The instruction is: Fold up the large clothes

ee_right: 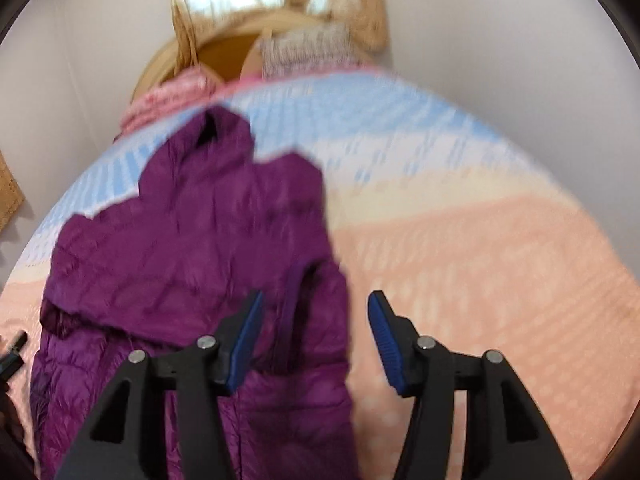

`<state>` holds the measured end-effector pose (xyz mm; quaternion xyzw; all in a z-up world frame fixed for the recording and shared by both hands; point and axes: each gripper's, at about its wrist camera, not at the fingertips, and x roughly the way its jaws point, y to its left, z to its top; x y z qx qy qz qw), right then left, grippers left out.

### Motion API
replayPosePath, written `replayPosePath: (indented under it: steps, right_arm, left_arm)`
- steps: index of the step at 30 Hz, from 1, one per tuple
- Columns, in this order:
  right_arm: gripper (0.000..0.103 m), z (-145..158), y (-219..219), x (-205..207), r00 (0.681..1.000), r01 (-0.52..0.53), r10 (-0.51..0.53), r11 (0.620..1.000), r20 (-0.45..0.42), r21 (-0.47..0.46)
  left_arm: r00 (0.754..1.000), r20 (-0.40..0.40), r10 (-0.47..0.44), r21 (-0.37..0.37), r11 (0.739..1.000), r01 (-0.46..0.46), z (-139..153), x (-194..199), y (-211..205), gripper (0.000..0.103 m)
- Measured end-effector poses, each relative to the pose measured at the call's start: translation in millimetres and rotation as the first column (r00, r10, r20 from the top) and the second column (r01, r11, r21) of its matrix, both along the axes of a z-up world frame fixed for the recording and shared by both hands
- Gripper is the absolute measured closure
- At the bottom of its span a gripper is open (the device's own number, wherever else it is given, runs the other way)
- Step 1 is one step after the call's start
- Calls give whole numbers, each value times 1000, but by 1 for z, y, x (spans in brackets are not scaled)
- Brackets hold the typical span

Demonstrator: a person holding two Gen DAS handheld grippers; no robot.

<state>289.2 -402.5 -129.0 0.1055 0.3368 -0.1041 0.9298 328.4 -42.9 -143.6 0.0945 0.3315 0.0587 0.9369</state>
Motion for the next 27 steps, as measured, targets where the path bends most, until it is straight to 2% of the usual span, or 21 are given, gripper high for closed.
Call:
replayPosePath:
  steps: [2, 3, 4, 5, 6, 8, 10, 11, 13, 15, 17, 20, 22, 24, 26, 27]
  right_arm:
    - [41, 9, 11, 4, 999, -42, 42, 999, 11, 19]
    - [38, 9, 22, 9, 996, -86, 85, 996, 5, 28]
    - [31, 9, 34, 13, 991, -137, 137, 990, 2, 34]
    - [29, 6, 44, 17, 984, -178, 178, 984, 3, 31]
    - [29, 2, 58, 22, 977, -215, 215, 977, -10, 2]
    - [29, -16, 75, 34, 966, -251, 247, 967, -78, -49]
    - [29, -38, 74, 45, 957, -258, 251, 966, -142, -27]
    - [30, -52, 71, 51, 951, -250, 238, 968, -199, -36]
    - [30, -66, 63, 54, 949, -232, 217, 972, -229, -40]
    - [30, -71, 55, 49, 950, -221, 209, 975, -232, -26]
    - [30, -59, 51, 39, 951, -225, 213, 974, -222, -29]
    - [30, -29, 50, 28, 967, -217, 209, 975, -148, -41]
    - [38, -5, 47, 26, 977, -202, 198, 978, -84, -44]
    - [67, 10, 42, 37, 985, -169, 168, 986, -51, -13]
    - [81, 11, 39, 51, 992, -125, 125, 992, -31, 16]
    - [82, 7, 40, 60, 995, -97, 98, 995, -34, 18]
  left_arm:
    - [999, -39, -32, 20, 999, 32, -5, 12, -24, 8]
    - [999, -38, -37, 59, 997, 39, -11, 21, -38, 8]
    - [999, -35, -29, 90, 995, 32, -16, 30, -45, 8]
    - [1000, -27, 12, 137, 990, -8, -24, 45, -51, 8]
    - [998, -29, 61, 155, 986, -56, -30, 58, -49, 8]
    - [980, -39, 194, 159, 970, -186, -40, 85, -29, 8]
    - [952, -115, 283, 110, 956, -271, -51, 97, 0, 8]
    - [943, -181, 278, 58, 961, -272, -60, 99, 15, 8]
    - [941, -210, 265, -3, 962, -272, -61, 95, 34, 8]
    - [942, -211, 260, -14, 963, -268, -56, 89, 46, 8]
    - [951, -202, 235, -21, 969, -244, -43, 79, 56, 8]
    - [966, -115, 231, -65, 969, -240, -7, 68, 58, 8]
    - [973, -77, 216, -106, 969, -223, 11, 67, 52, 8]
    - [984, -47, 172, -158, 971, -177, 27, 77, 33, 8]
    - [988, -35, 149, -173, 973, -152, 30, 91, 11, 8]
    - [987, -38, 156, -167, 973, -160, 29, 96, 3, 8]
